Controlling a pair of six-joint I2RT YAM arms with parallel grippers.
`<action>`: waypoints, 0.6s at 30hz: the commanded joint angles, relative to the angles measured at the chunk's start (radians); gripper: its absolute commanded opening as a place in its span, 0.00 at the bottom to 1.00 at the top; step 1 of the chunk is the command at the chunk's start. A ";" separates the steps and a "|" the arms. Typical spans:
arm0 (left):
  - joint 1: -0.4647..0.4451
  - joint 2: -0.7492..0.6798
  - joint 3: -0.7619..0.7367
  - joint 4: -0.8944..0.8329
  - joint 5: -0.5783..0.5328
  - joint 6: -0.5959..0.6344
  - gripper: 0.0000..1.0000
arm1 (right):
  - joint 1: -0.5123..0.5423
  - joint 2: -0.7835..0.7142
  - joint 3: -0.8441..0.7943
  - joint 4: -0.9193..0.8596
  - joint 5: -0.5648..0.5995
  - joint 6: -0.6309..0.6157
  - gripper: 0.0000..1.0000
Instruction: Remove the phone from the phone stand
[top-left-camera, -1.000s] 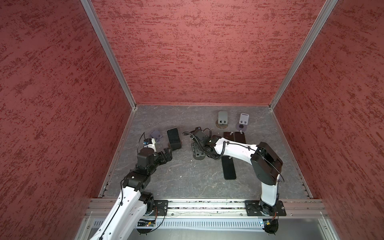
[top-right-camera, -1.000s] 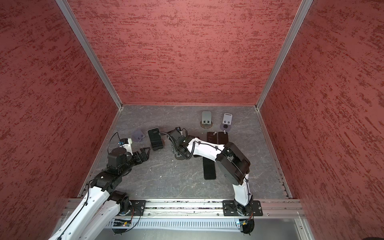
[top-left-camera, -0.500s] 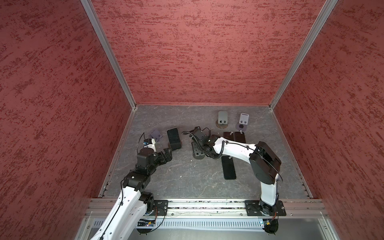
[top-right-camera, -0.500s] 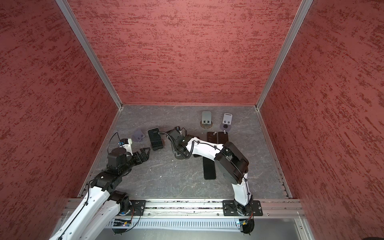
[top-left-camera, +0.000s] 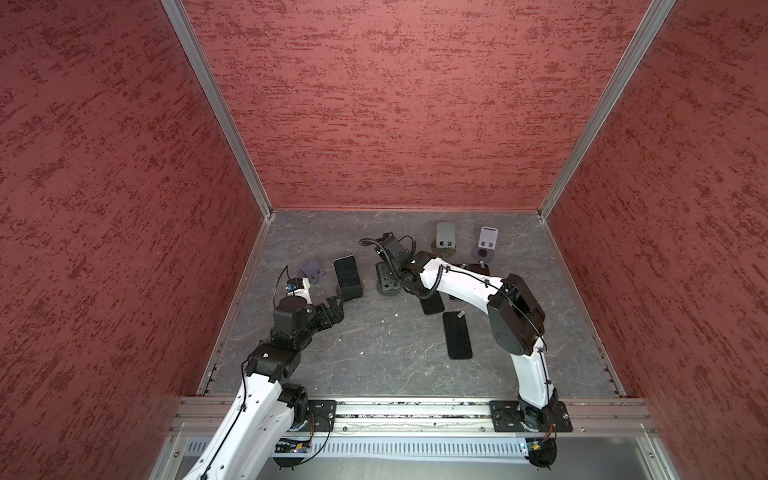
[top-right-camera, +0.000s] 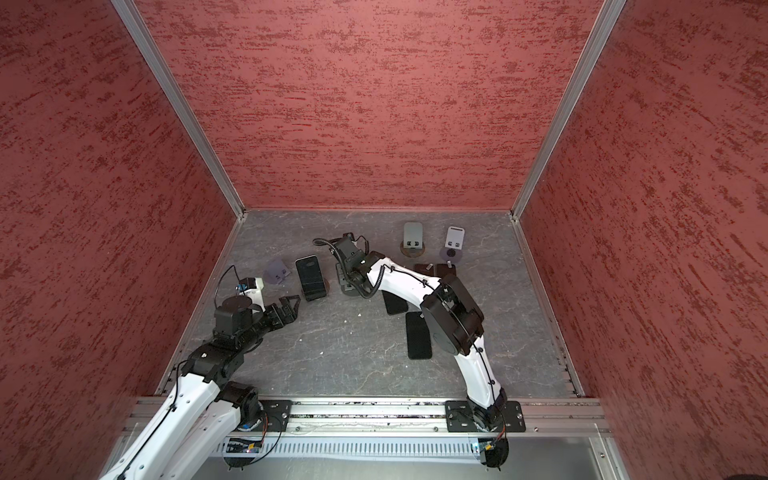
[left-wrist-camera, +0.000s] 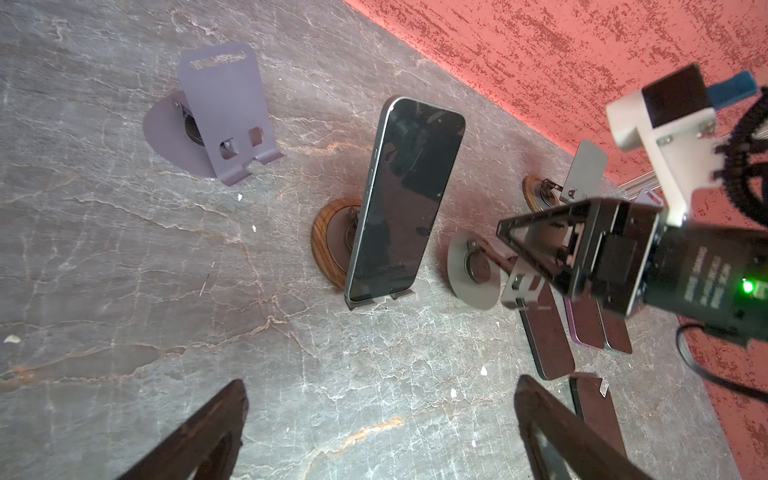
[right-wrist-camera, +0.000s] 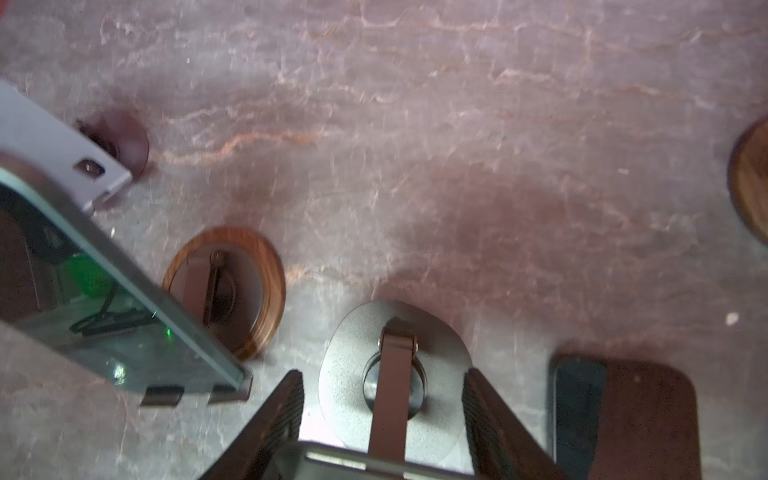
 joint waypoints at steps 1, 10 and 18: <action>0.008 -0.009 -0.007 -0.003 0.012 0.019 1.00 | -0.025 0.041 0.062 -0.001 -0.027 -0.023 0.51; 0.009 -0.009 -0.007 -0.009 0.009 0.013 1.00 | -0.073 0.089 0.113 -0.012 -0.035 -0.035 0.54; 0.009 -0.008 -0.005 -0.014 -0.008 0.002 1.00 | -0.083 0.104 0.121 -0.013 -0.053 -0.045 0.61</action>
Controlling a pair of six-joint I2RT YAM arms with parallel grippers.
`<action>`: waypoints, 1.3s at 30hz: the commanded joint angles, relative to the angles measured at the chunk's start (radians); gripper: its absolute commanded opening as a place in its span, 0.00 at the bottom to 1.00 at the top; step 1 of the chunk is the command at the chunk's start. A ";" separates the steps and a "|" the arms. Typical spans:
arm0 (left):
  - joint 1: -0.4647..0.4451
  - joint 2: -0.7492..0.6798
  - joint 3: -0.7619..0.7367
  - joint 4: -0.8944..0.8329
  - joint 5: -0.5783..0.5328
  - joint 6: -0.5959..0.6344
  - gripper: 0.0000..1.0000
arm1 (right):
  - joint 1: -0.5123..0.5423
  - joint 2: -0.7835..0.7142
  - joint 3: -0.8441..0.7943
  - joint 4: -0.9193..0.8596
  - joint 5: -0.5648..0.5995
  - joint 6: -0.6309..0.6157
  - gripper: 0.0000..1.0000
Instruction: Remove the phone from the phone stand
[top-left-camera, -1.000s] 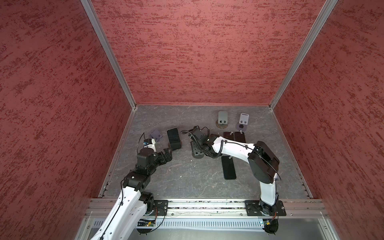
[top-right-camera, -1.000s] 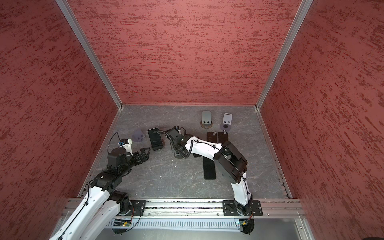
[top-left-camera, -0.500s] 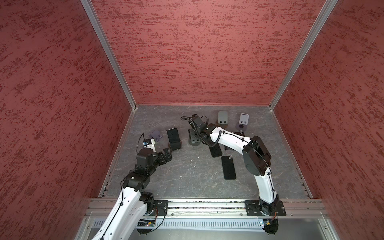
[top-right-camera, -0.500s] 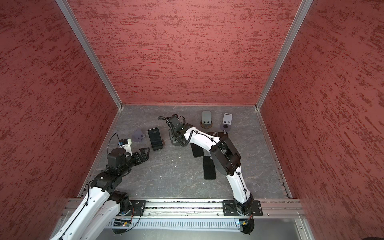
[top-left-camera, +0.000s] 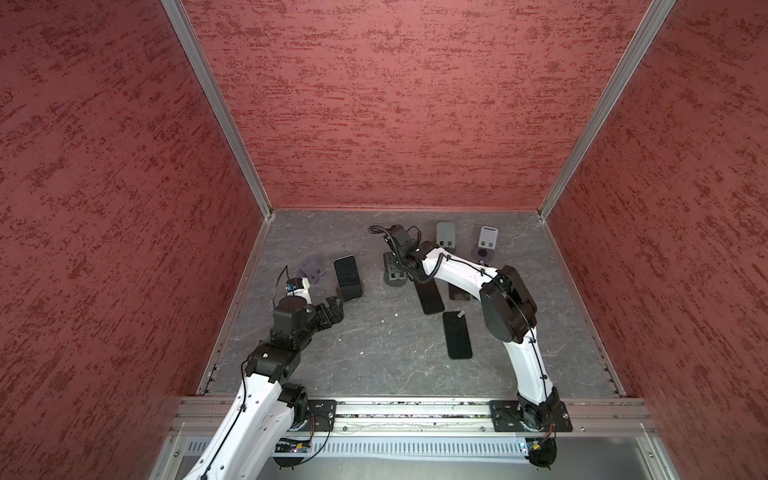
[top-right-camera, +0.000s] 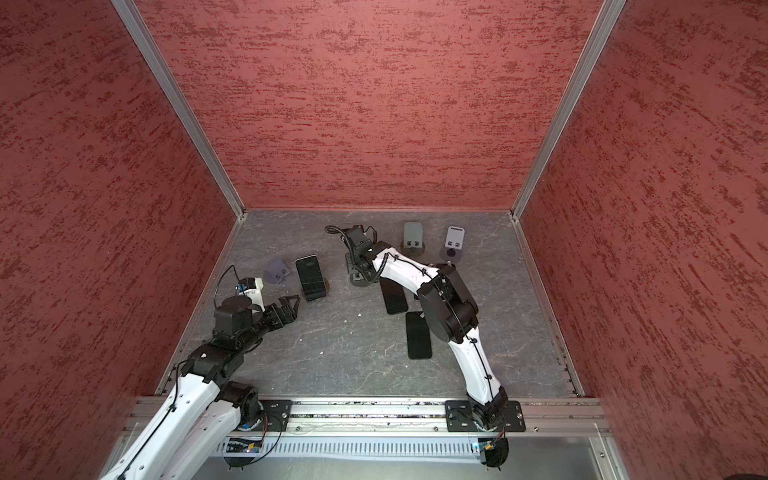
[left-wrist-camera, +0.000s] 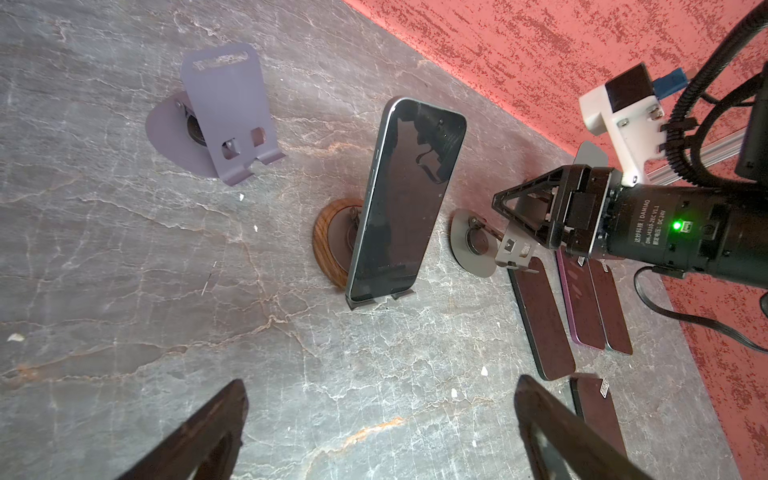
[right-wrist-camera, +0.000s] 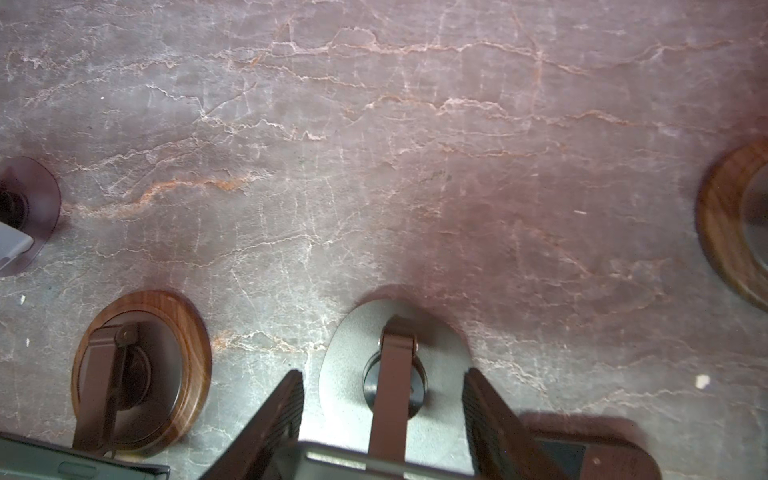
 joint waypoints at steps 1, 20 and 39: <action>0.009 -0.005 -0.005 -0.008 -0.009 0.000 1.00 | -0.003 0.016 0.042 0.000 -0.027 -0.015 0.63; 0.008 0.053 0.028 -0.025 -0.056 -0.027 1.00 | -0.003 -0.076 0.032 0.012 0.023 -0.059 0.99; -0.040 0.155 0.142 -0.078 -0.174 -0.059 1.00 | -0.003 -0.481 -0.461 0.271 0.088 0.007 0.99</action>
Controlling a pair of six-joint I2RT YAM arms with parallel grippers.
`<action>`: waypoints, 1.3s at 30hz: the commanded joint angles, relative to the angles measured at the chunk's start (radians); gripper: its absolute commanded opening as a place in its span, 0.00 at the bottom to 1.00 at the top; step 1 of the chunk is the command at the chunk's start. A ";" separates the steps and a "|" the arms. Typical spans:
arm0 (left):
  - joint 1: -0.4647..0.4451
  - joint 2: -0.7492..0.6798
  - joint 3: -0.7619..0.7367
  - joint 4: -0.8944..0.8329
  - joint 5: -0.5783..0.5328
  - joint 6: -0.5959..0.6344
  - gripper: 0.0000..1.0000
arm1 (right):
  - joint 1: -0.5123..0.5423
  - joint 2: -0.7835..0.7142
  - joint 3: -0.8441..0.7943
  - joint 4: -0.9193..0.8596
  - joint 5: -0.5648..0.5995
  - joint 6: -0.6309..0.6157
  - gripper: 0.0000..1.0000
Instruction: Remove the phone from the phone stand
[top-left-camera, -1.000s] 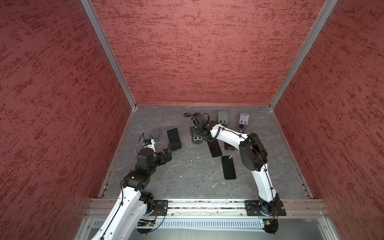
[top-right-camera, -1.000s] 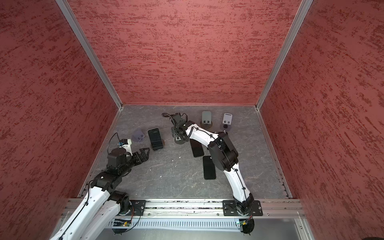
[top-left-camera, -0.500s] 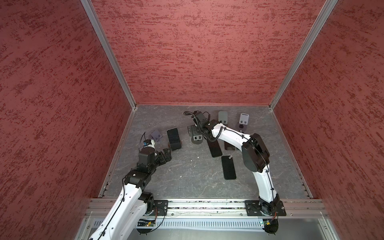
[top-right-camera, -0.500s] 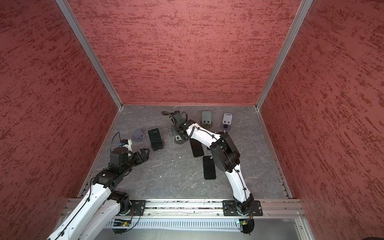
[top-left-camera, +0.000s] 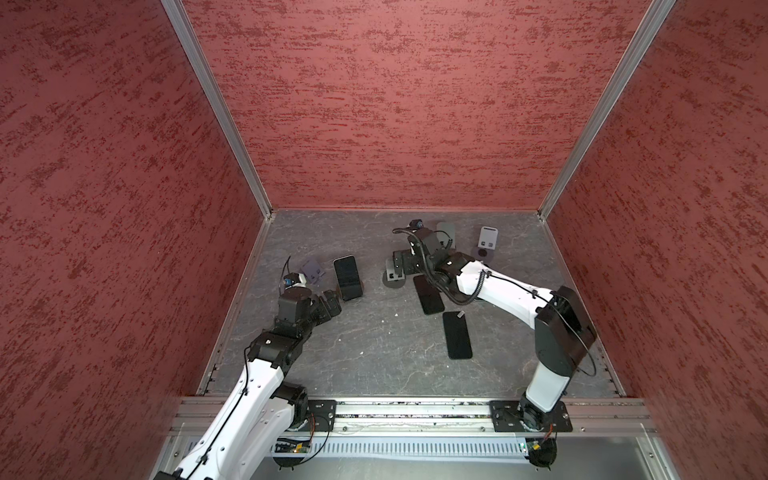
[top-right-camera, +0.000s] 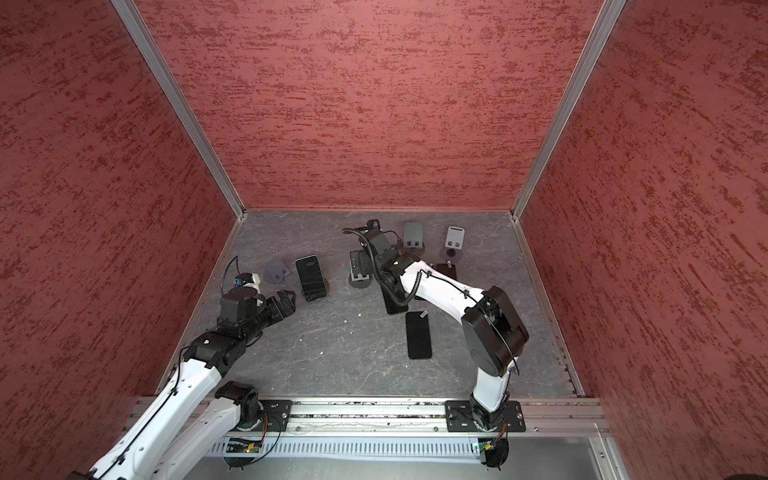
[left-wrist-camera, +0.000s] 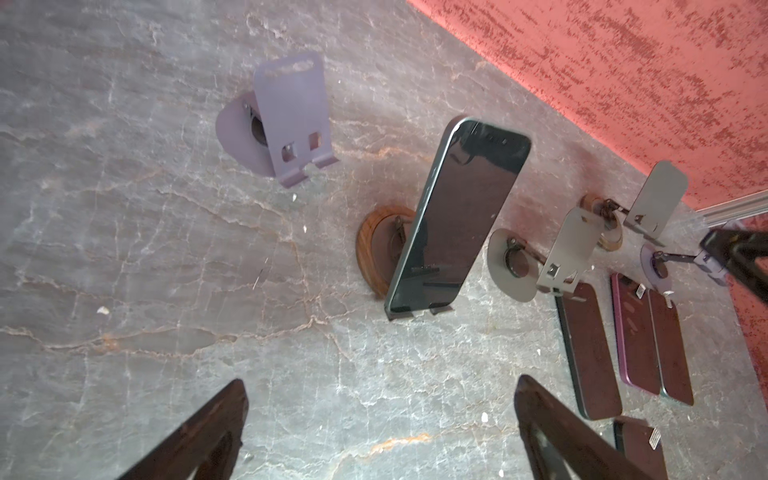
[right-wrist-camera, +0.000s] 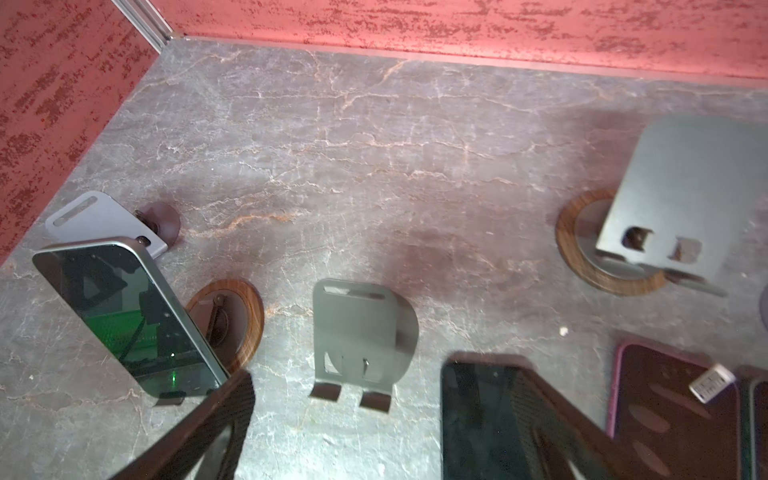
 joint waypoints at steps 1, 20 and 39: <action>-0.019 0.033 0.041 -0.010 -0.040 -0.013 1.00 | -0.003 -0.061 -0.052 0.054 0.036 0.037 0.99; -0.169 0.492 0.348 -0.110 -0.207 0.007 1.00 | -0.045 -0.268 -0.324 0.093 0.112 0.043 0.99; -0.204 0.804 0.536 -0.091 -0.279 -0.004 1.00 | -0.134 -0.366 -0.449 0.124 0.030 0.036 0.99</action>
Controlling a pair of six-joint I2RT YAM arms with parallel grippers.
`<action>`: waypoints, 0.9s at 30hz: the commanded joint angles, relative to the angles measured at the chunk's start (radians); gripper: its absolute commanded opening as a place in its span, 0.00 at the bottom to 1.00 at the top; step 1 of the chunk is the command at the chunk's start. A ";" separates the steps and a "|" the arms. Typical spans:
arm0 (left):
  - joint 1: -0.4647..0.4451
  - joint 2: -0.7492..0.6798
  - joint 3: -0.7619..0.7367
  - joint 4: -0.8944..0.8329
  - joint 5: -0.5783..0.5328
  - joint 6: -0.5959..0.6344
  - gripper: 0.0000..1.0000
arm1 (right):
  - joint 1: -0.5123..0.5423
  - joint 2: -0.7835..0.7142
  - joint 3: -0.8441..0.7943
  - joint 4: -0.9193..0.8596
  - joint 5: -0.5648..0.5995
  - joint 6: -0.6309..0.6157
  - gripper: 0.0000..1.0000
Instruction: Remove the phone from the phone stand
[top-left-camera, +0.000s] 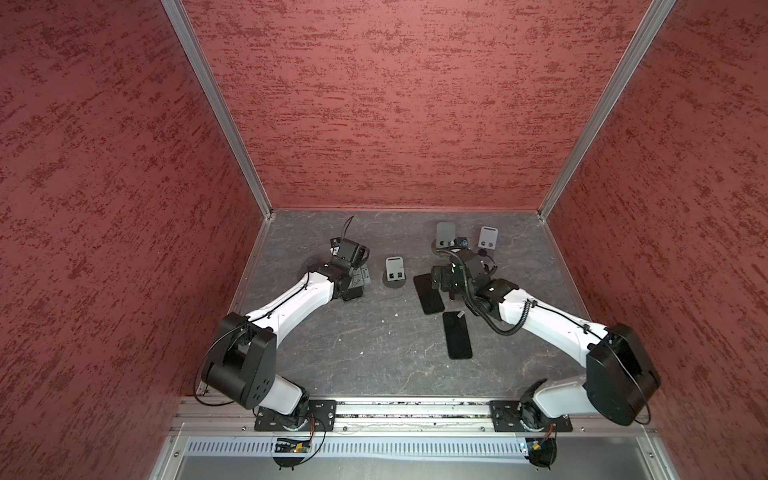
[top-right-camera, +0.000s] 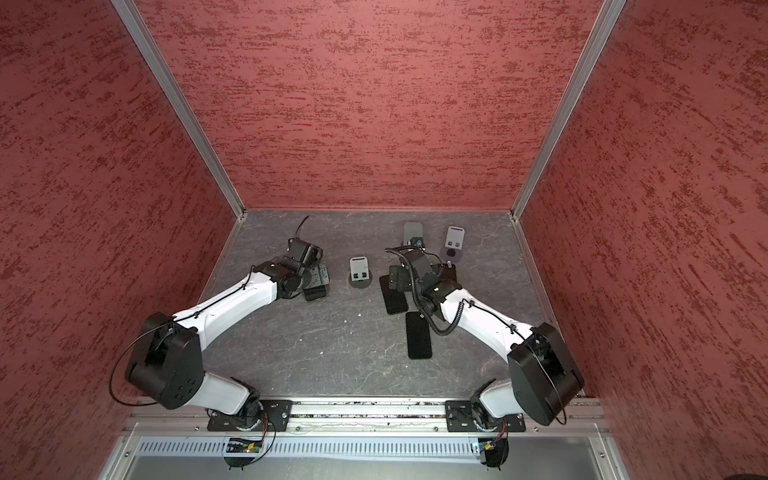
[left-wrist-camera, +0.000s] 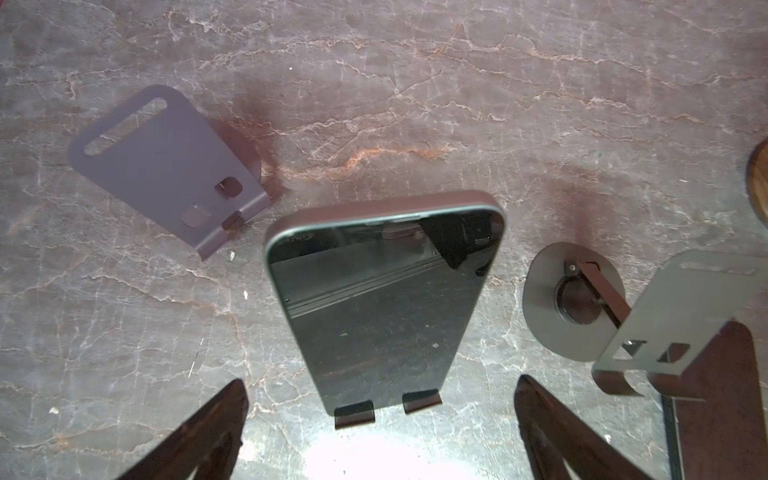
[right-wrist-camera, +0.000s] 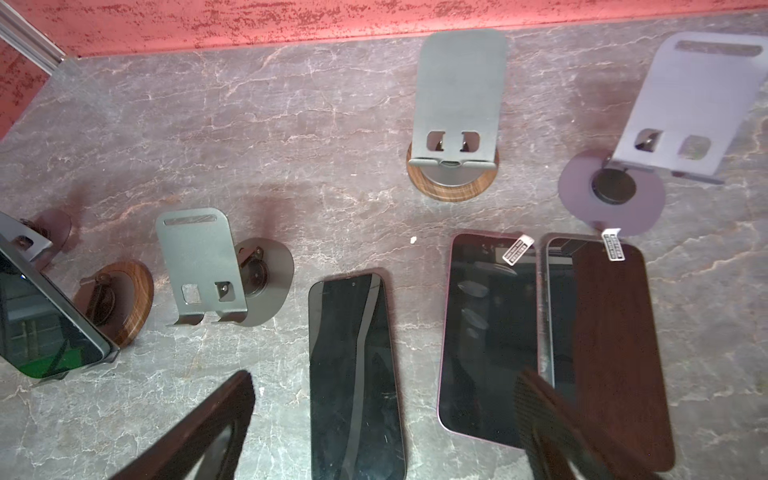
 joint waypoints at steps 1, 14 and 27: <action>-0.007 0.025 0.018 0.017 -0.041 -0.008 1.00 | -0.017 -0.023 -0.017 0.025 -0.032 0.007 0.99; -0.013 0.094 0.022 0.103 -0.087 -0.001 1.00 | -0.036 0.017 -0.025 0.046 -0.094 0.007 0.99; -0.013 0.143 0.031 0.134 -0.109 0.010 0.93 | -0.042 0.032 -0.028 0.052 -0.118 0.010 0.99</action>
